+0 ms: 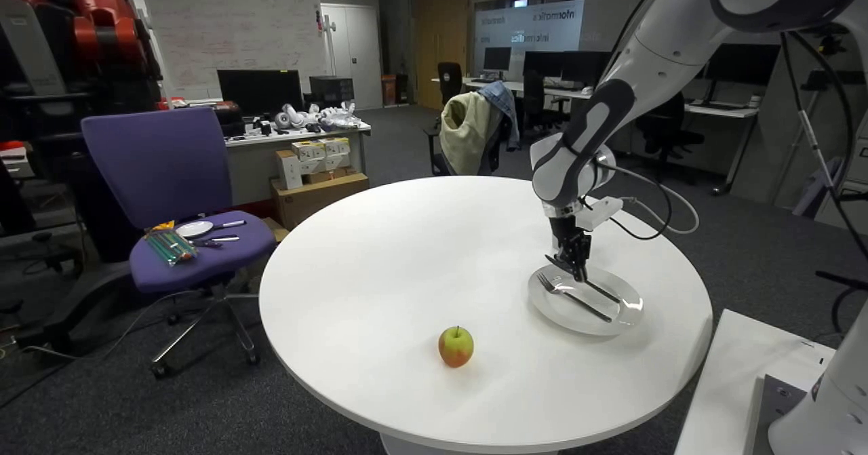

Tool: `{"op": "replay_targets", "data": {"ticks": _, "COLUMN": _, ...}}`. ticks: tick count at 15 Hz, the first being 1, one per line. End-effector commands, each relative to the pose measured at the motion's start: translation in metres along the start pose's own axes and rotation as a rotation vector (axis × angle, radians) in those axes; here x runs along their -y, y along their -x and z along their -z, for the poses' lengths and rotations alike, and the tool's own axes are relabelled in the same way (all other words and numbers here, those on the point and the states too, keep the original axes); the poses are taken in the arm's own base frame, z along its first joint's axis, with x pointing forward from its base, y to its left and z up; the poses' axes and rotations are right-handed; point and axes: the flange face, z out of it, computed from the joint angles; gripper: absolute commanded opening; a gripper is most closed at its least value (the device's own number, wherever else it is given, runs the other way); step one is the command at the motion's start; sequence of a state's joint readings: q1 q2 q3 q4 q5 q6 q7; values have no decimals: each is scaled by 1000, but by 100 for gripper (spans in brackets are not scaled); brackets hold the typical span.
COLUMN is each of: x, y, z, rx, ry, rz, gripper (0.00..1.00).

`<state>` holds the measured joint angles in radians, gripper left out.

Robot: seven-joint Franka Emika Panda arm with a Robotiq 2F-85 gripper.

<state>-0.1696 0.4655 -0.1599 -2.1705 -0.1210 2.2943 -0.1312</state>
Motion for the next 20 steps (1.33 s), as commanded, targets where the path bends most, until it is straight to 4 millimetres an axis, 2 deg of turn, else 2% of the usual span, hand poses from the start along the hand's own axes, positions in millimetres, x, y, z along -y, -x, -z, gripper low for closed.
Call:
{"op": "replay_targets", "data": {"ticks": 1, "x": -20, "y": 19, "z": 19, "rx": -40, "ry": -17, "rz": -47, "gripper": 3}}
{"op": "replay_targets", "data": {"ticks": 5, "x": -50, "y": 26, "z": 24, "rx": -31, "ry": 9, "rz": -93, "gripper": 3}}
{"op": "replay_targets", "data": {"ticks": 11, "x": -90, "y": 34, "z": 17, "rx": 38, "ry": 70, "rz": -127, "gripper": 3}}
{"op": "replay_targets", "data": {"ticks": 16, "x": -104, "y": 38, "z": 16, "rx": 122, "ry": 165, "rz": -41, "gripper": 3}}
{"op": "replay_targets", "data": {"ticks": 20, "x": -105, "y": 23, "z": 16, "rx": 130, "ry": 195, "rz": 39, "gripper": 3}}
